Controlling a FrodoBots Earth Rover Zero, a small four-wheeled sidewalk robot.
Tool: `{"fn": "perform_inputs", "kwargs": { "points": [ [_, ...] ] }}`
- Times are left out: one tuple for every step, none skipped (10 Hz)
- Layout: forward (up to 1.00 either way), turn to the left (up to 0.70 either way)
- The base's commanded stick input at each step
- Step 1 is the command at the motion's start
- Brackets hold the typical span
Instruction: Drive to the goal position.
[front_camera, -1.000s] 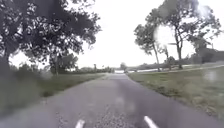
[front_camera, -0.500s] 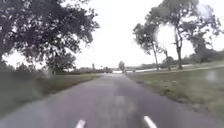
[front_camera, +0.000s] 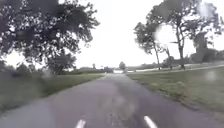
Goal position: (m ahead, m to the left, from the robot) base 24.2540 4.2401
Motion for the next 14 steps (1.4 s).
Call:
{"fn": "perform_inputs", "kwargs": {
  "points": [
    [0.7,-0.33],
    [0.7,-0.13],
    [0.7,0.0],
    [0.7,0.0],
    [0.7,0.0],
    [0.7,0.0],
    [0.7,0.0],
    [0.7,0.0],
    [0.7,0.0],
    [0.7,0.0],
    [0.7,0.0],
    [0.7,0.0],
    [0.7,0.0],
    [0.7,0.0]
  ]
}}
